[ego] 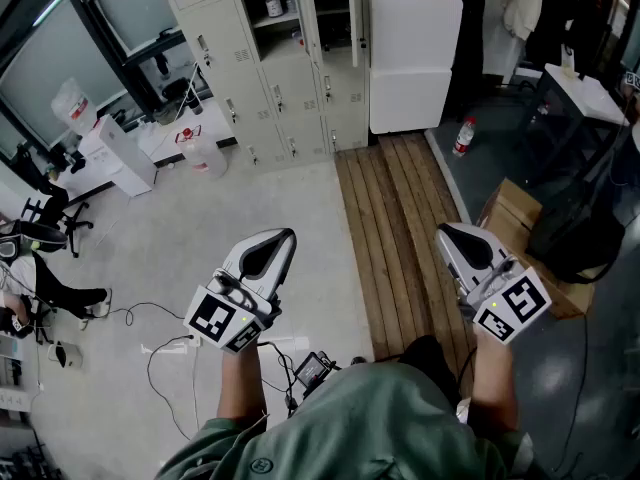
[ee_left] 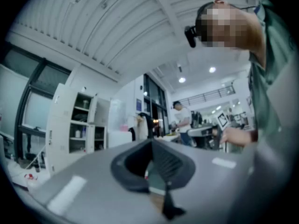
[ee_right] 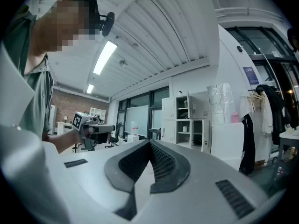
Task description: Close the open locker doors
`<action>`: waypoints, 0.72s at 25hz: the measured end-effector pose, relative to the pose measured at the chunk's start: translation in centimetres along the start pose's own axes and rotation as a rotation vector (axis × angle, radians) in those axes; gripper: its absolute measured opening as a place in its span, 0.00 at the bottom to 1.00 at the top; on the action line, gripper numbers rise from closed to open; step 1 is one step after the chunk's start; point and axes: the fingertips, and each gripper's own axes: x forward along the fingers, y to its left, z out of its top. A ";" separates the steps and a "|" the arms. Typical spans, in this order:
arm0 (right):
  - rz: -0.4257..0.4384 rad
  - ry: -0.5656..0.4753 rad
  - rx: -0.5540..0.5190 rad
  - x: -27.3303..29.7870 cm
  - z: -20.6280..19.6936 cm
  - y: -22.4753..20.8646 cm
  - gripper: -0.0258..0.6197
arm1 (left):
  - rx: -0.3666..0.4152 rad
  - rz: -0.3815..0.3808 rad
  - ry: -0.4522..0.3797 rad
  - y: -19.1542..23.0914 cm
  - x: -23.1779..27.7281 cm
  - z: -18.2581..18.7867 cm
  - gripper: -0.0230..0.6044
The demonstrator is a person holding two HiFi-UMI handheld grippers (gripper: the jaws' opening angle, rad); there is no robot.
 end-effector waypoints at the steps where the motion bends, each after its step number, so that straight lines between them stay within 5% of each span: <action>1: -0.001 -0.002 0.000 0.1 0.1 0.0 0.03 | -0.001 0.003 -0.003 0.2 -0.1 0.1 0.04; 18: 0.014 0.007 0.030 3.0 0.6 -1.8 0.03 | -0.015 0.001 -0.003 2.7 1.4 -0.1 0.04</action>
